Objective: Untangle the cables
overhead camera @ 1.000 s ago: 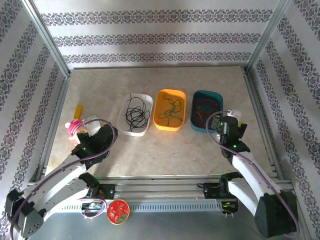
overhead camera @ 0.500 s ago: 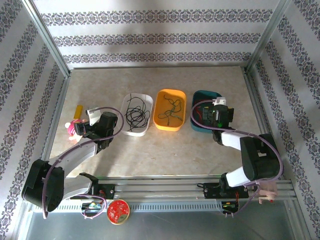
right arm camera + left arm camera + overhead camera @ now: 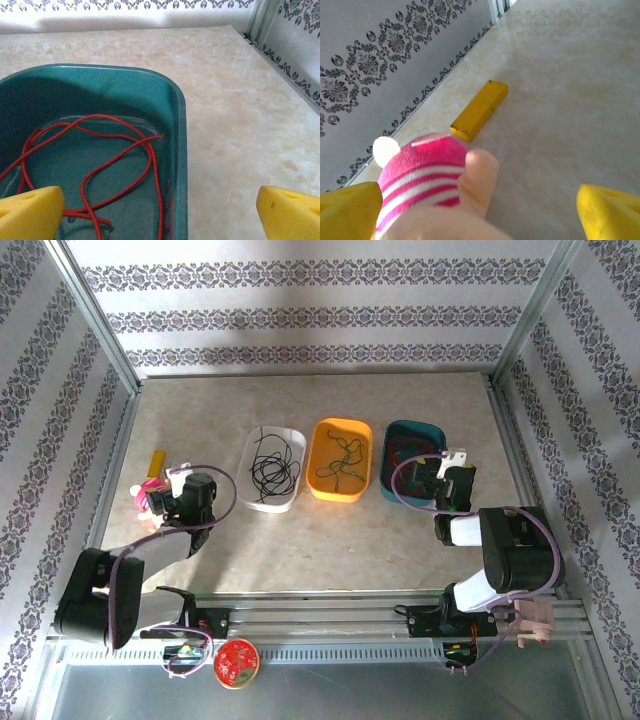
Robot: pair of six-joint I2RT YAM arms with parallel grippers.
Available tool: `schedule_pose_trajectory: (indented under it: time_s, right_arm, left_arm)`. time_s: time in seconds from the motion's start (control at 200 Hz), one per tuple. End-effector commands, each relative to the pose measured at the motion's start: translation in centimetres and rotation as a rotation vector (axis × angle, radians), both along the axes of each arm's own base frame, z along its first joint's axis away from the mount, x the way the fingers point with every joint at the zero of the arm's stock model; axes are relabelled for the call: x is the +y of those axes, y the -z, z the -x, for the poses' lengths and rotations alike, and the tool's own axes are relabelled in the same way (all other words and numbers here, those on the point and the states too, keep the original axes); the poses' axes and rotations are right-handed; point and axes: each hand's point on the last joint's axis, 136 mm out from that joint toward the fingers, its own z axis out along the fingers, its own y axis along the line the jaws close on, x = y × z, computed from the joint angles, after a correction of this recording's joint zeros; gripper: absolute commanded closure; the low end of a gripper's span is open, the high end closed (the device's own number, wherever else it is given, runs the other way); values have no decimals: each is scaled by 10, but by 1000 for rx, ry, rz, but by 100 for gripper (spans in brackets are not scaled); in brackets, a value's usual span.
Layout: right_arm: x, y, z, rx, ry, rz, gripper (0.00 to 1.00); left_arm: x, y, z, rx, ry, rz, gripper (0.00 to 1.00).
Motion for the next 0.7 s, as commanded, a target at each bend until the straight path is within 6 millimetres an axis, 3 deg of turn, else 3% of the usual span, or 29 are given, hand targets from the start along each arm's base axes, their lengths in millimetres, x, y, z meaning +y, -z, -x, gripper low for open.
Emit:
schedule_pose_trajectory:
  time_s: [0.0,0.125,0.18,0.24,0.505,0.695]
  right_arm:
    - [7,-16,-8,-63,-25,-21,2]
    - [8,-16,-8,-64,-26,-21,2]
    - [8,-16,-8,-63,-26,-22,2]
    - [8,-16,-8,-63,-26,-21,2]
    - [8,-16,-8,-64,-24,-20,2]
    - [8,-16,-8,-63,-24,-21,2]
  left_arm:
    - [-3,-21,-35,-142,68,30,1]
    - [-12,-17,-63,-210,161,12,1]
    - [-19,-4,-64,-91,166,32,1]
    - [-20,-15,-69,-168,189,6,1]
    - [-44,-4,-76,-130,354,32,1]
    - [-47,5,-83,-108,424,119,1]
